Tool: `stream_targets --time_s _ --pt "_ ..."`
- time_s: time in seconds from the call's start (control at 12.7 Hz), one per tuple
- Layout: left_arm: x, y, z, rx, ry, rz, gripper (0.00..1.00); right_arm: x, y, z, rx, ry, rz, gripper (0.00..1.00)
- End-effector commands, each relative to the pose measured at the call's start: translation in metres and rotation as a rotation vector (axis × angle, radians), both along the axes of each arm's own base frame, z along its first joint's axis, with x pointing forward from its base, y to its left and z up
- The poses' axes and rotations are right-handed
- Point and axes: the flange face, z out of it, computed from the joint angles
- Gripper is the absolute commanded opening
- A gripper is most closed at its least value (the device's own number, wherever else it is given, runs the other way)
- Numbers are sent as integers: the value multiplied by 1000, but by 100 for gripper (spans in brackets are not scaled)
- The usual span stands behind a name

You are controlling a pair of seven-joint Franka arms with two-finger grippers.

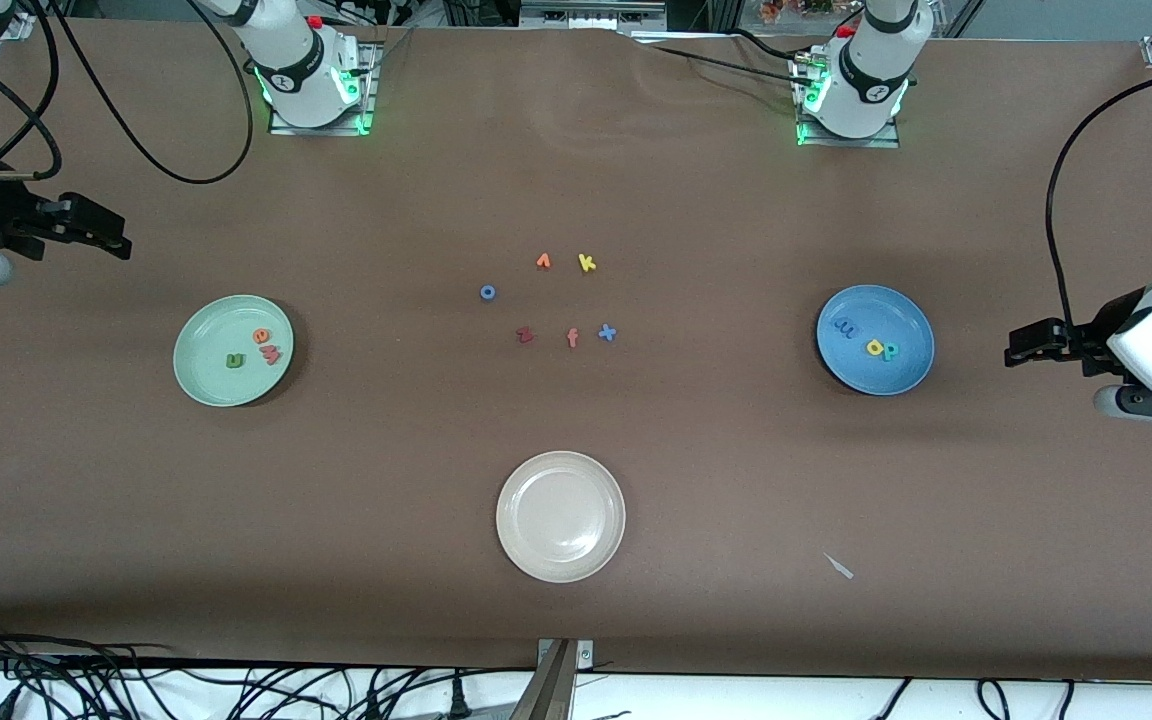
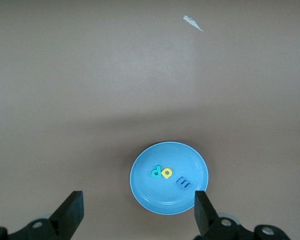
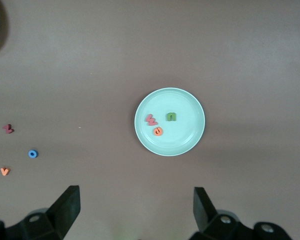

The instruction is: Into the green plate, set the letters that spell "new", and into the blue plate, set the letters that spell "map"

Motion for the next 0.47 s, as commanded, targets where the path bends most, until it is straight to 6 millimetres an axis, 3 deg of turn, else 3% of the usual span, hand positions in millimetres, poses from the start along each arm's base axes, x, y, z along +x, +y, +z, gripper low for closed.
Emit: stream_targets --time_s 0.0,0.39 --pt "-7 0 0 -31 -10 -15 98 2 1 7 -11 -11 -7 100" --pt "-6 2 3 -27 -13 -14 100 2 1 7 -11 -11 -7 100"
